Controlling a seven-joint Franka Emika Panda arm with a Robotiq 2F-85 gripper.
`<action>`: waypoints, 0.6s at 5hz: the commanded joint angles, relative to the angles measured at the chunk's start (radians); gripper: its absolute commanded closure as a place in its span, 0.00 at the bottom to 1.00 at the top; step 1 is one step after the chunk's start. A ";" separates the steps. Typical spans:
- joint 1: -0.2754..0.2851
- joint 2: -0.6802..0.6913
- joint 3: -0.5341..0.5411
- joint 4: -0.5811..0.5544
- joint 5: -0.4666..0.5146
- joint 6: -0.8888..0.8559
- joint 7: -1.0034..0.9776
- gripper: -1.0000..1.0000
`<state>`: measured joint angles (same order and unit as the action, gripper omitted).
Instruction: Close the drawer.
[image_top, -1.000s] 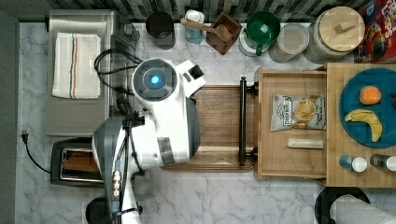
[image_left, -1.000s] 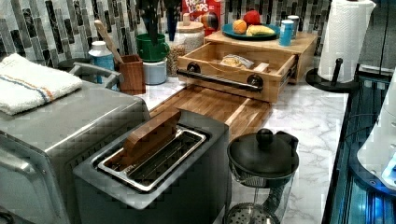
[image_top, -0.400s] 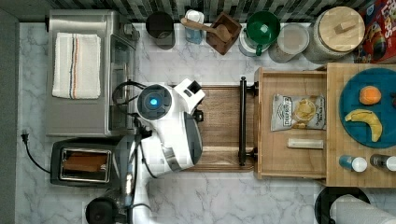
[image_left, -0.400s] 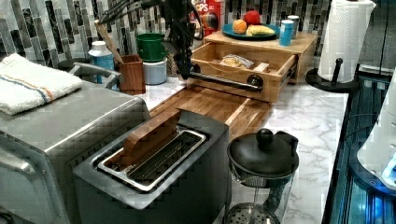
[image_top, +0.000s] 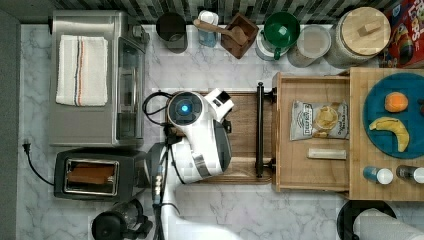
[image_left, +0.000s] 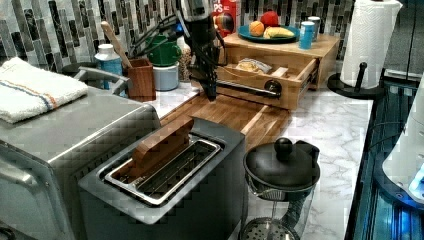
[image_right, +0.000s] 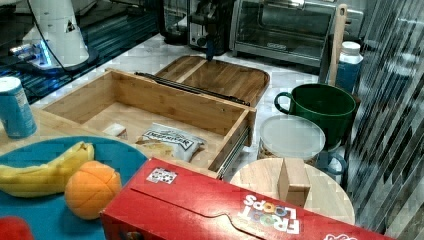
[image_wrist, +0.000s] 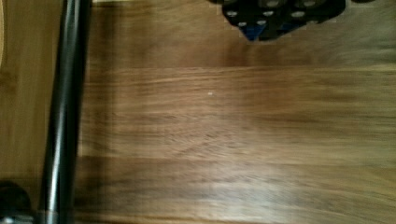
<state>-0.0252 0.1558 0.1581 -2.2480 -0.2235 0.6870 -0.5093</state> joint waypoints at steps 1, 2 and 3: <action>-0.060 -0.023 -0.038 -0.019 -0.100 0.083 -0.065 1.00; -0.092 -0.007 -0.070 -0.021 -0.102 0.136 -0.179 1.00; -0.124 0.013 -0.093 -0.011 -0.108 0.175 -0.263 1.00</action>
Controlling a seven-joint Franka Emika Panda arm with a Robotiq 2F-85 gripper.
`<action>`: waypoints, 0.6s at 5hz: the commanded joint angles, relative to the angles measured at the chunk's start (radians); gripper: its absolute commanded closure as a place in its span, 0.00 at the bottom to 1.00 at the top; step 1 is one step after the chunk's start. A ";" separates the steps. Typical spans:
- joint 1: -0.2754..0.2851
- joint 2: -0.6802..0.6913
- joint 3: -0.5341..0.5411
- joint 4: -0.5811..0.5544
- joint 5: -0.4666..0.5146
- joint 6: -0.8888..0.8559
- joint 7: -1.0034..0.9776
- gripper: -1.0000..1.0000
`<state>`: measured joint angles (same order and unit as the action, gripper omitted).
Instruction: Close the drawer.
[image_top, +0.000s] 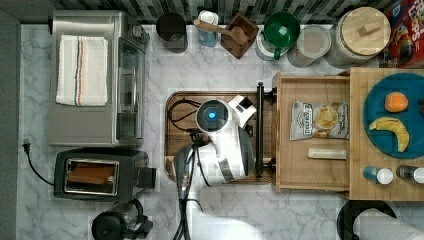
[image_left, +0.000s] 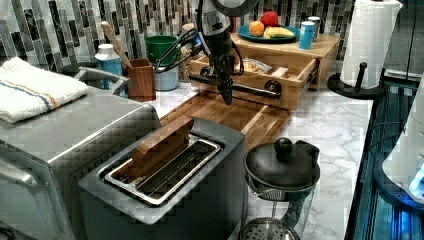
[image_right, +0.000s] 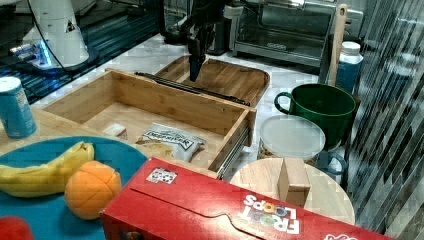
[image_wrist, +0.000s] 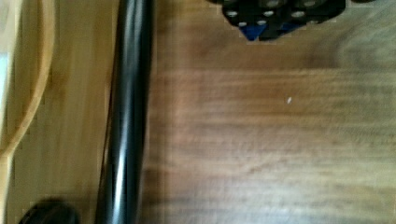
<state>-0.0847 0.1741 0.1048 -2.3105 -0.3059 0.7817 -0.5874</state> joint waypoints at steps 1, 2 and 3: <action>-0.074 0.009 -0.077 0.063 -0.020 0.094 -0.244 1.00; -0.087 0.018 -0.108 0.078 -0.001 0.099 -0.312 1.00; -0.107 0.009 -0.153 0.092 0.036 0.095 -0.369 1.00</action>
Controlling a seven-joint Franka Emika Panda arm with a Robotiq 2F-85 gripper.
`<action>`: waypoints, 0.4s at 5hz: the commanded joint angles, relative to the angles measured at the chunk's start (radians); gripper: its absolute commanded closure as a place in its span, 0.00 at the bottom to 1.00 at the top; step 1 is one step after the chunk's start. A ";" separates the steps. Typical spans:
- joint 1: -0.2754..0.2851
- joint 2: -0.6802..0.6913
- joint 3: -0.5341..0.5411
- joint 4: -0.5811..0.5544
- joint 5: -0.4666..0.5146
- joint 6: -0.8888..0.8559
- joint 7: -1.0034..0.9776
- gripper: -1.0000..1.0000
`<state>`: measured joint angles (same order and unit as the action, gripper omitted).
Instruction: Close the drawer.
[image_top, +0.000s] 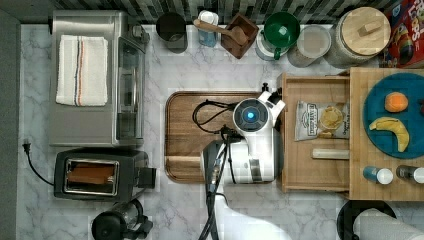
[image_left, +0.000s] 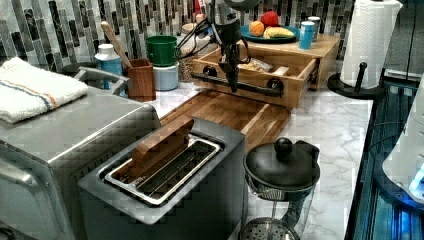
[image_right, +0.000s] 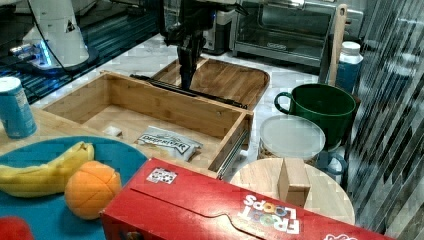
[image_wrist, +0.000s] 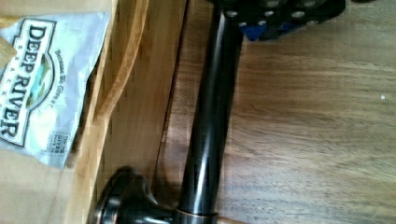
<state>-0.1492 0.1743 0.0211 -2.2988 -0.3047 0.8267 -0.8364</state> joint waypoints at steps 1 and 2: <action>-0.090 0.031 -0.096 0.106 0.019 0.067 -0.168 1.00; -0.130 0.054 -0.126 0.115 0.010 0.113 -0.231 1.00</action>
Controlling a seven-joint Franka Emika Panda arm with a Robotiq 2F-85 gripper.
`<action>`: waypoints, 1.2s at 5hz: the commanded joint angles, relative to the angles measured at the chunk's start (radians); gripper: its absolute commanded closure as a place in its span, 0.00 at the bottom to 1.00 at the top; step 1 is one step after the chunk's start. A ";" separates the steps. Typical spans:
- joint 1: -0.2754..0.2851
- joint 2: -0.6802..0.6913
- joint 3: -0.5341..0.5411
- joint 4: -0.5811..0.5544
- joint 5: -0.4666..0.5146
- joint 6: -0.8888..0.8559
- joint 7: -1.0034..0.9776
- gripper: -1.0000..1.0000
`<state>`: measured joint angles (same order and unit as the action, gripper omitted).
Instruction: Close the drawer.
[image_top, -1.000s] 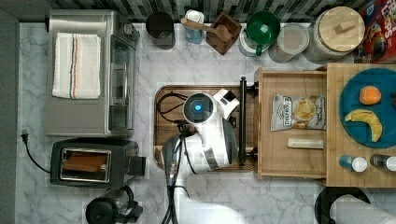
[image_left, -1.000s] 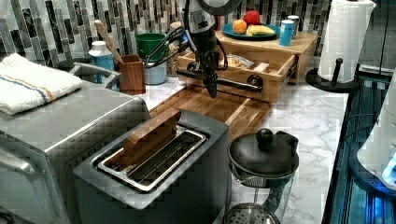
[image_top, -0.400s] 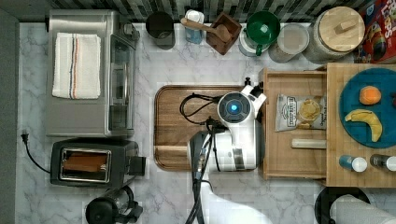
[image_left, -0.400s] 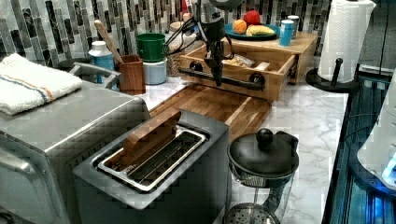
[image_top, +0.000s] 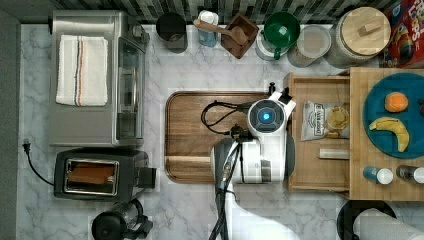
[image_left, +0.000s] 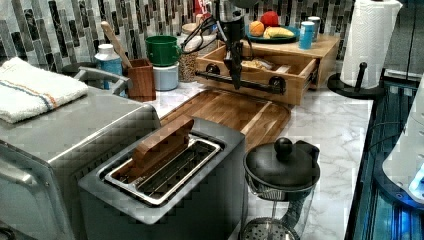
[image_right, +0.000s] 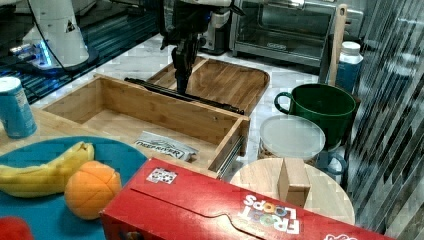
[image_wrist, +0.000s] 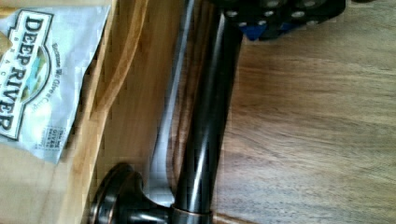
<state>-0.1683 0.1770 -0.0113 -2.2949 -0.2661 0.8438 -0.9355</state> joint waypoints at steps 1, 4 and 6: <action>-0.146 0.053 -0.131 0.111 -0.006 0.126 -0.191 1.00; -0.218 0.104 -0.218 0.177 0.023 0.225 -0.382 1.00; -0.231 0.119 -0.238 0.238 -0.091 0.211 -0.313 1.00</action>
<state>-0.3469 0.2881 -0.1497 -2.1836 -0.2993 0.9995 -1.2188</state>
